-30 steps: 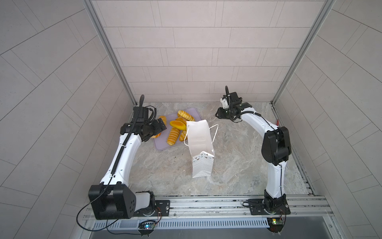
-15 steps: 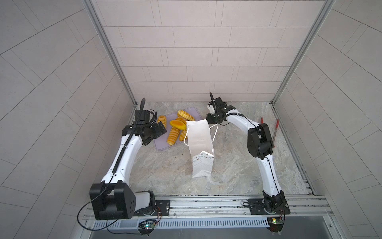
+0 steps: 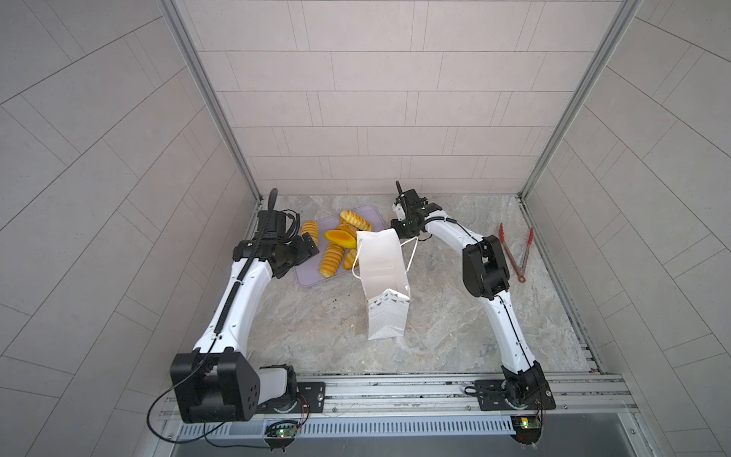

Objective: Place the fake bread into the paper bag

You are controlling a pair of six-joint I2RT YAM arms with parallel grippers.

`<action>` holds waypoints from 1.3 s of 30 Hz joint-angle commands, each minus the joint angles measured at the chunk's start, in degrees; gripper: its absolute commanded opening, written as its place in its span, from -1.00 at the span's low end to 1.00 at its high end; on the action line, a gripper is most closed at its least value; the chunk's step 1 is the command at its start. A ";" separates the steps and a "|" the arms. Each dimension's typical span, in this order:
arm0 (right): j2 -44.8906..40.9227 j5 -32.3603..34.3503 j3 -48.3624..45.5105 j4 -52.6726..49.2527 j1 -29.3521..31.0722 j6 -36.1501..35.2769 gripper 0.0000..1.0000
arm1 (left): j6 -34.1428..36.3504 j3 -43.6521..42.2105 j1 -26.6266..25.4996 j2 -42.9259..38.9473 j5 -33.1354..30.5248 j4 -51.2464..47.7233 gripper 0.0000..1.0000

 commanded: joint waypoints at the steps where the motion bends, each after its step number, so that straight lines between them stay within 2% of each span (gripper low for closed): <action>1: 1.64 1.09 2.09 -2.09 0.48 0.63 -0.40 | -0.09 -0.15 0.33 -0.71 -0.14 -0.53 0.92; 15: 5.64 3.10 5.21 -1.75 0.46 4.09 -0.53 | -0.16 -0.19 0.34 -0.74 -0.03 -0.25 0.92; 23: 5.30 5.14 4.63 -1.68 -0.78 8.79 -1.00 | -0.24 -0.39 0.27 -0.96 0.02 -0.17 0.91; 39: -0.96 6.85 -3.49 -0.03 -7.03 11.57 -1.00 | -0.50 -0.96 0.32 -1.68 0.58 0.27 0.91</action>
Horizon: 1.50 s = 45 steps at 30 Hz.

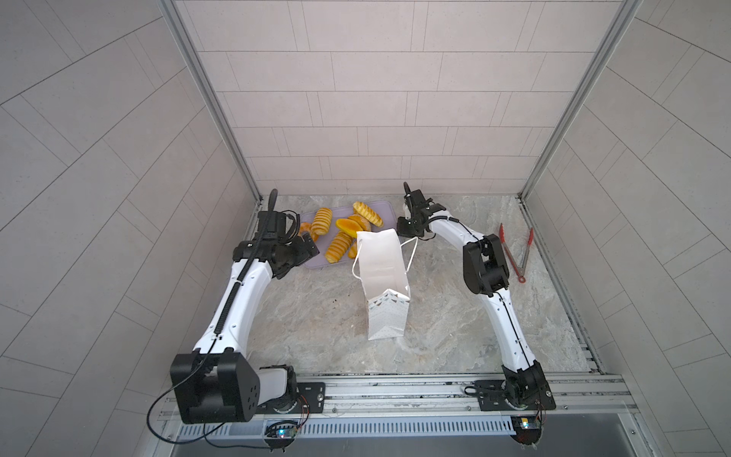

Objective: Place the fake bread into the paper bag

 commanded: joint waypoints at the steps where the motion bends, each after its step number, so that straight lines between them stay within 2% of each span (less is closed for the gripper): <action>1: -3.19 4.70 -3.35 -2.24 -3.31 2.35 -1.00 | -0.44 -0.64 0.34 -1.63 0.02 0.27 0.91; 9: -9.79 5.23 -12.41 -1.68 -8.56 -0.20 -1.00 | -1.60 -1.50 0.35 -2.00 1.12 1.70 0.91; 25: -29.13 7.37 -37.62 1.19 -17.72 -3.36 -1.00 | -2.88 -3.57 0.33 -5.21 3.34 3.56 0.91; 38: -43.14 11.89 -54.96 2.79 -21.35 -1.63 -1.00 | -1.98 -4.58 0.27 -7.99 6.00 3.88 0.91; 45: -47.16 13.06 -59.42 3.18 -22.30 -1.52 -1.00 | 2.00 0.81 -1.67 -10.36 5.24 -1.77 0.91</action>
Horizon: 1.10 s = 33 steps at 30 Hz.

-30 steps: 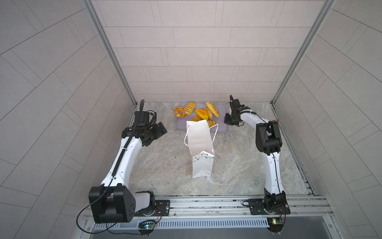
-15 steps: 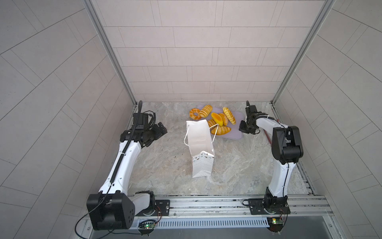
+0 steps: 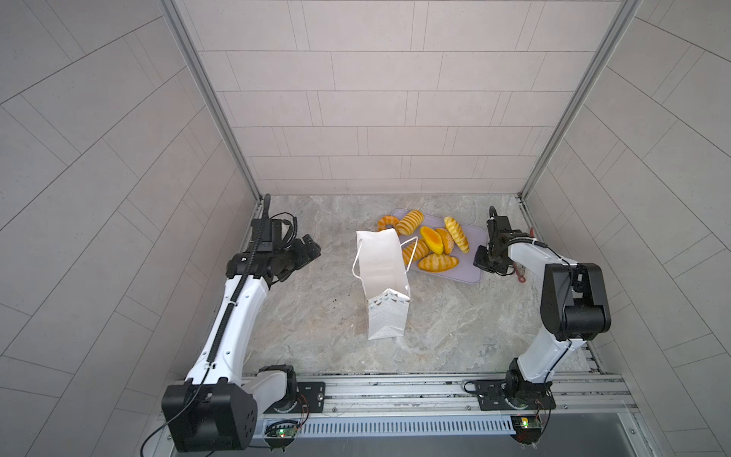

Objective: Place the fake bread into the paper bag

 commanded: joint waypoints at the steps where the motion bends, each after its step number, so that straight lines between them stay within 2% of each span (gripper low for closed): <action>1: -3.11 2.44 -0.65 0.48 -0.14 0.47 -1.00 | 3.15 4.85 -1.49 -3.08 0.21 -4.20 0.91; 5: -2.97 0.48 -1.95 1.49 -0.09 0.21 -1.00 | 3.59 10.27 -4.74 -6.66 0.88 -7.51 0.93; 6: -2.94 0.13 -2.22 1.79 0.04 0.05 -0.92 | 3.62 12.16 -5.92 -7.19 0.31 -8.75 0.94; 9: -2.77 -0.33 -2.79 1.92 0.38 -0.08 -0.87 | 4.51 16.81 -10.82 -7.26 -1.76 -12.83 0.96; 13: -2.60 -0.78 -3.18 2.25 0.79 -0.14 -0.85 | 6.06 19.73 -22.35 -5.42 -10.73 -18.35 0.96; 15: -2.69 -0.87 -3.30 2.37 1.01 -0.07 -0.82 | 5.86 19.56 -25.40 -4.48 -15.16 -19.99 0.96; 21: -2.69 -1.13 -3.56 2.54 1.53 -0.31 -0.81 | 3.65 19.43 -25.74 -8.51 -17.00 -19.63 0.96; 25: -2.62 -1.05 -4.13 2.64 1.48 -0.67 -0.78 | 4.67 21.72 -25.69 -10.73 -10.69 -20.19 1.00; 30: -2.93 -1.19 -4.74 2.99 1.53 -0.70 -0.49 | 5.56 21.70 -25.76 -12.91 -7.90 -26.71 1.00; 33: -4.82 -1.25 -5.12 2.39 1.53 -0.75 -0.39 | 4.25 20.37 -27.66 -14.24 -7.70 -29.03 1.00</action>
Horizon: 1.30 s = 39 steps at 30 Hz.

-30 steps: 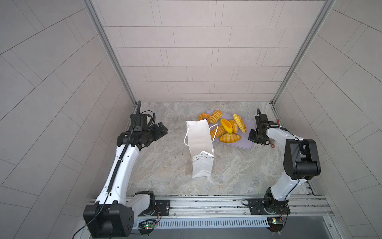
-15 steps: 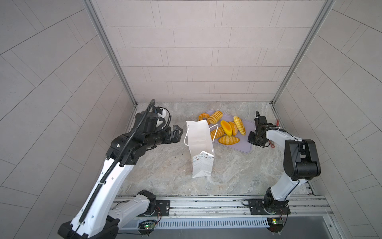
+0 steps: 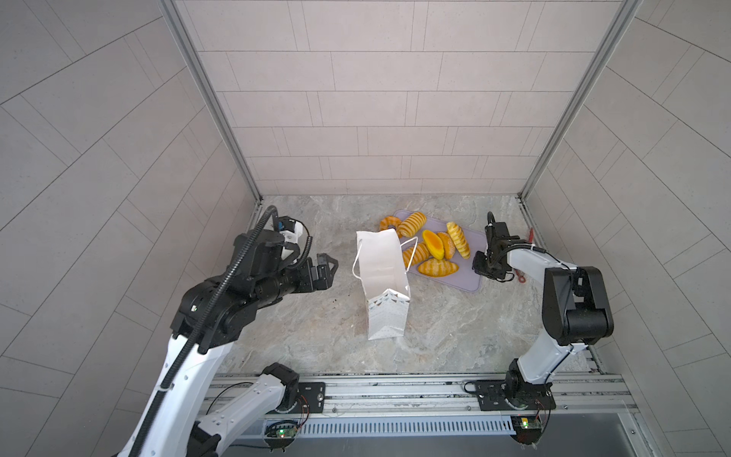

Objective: Place the fake bread into the paper bag

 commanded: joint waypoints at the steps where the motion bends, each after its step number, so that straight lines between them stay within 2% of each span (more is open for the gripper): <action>1: -4.39 0.54 -0.88 -1.40 0.14 -0.03 -0.33 | -1.36 -1.37 -2.51 -1.11 0.70 -4.47 1.00; 7: -13.24 1.01 -1.78 -4.81 0.09 -0.08 -0.09 | -5.56 -3.99 -12.27 0.58 -6.05 -2.39 0.99; 13: -23.61 1.38 -2.36 -9.34 0.09 -0.34 0.07 | -11.26 -4.38 -22.70 6.54 -17.62 1.28 0.94; 19: -34.40 0.28 -5.03 -11.70 0.13 -1.72 0.09 | -13.12 -3.54 -24.14 11.99 -26.12 4.79 0.80; 21: -38.00 0.00 -5.99 -12.28 0.22 -1.53 0.03 | -12.53 -3.50 -24.15 13.91 -28.38 5.97 0.69; 28: -47.25 0.17 -8.38 -13.50 0.53 -1.84 -0.04 | -11.04 -3.50 -24.14 19.06 -30.66 8.52 0.44; 31: -48.04 -0.61 -8.71 -13.80 0.53 -2.00 -0.07 | -10.89 -3.67 -24.14 20.17 -30.86 10.19 0.26; 33: -47.95 -1.15 -9.06 -13.43 0.52 -2.04 -0.09 | -10.86 -3.59 -24.06 20.80 -30.84 10.71 0.04; 38: -47.08 -2.80 -9.91 -12.10 0.49 -2.22 -0.14 | -9.77 -3.15 -22.60 20.94 -32.39 9.72 -0.78; 39: -47.04 -3.02 -10.01 -11.85 0.53 -2.18 -0.15 | -9.43 -3.19 -21.59 20.62 -31.75 9.55 -0.88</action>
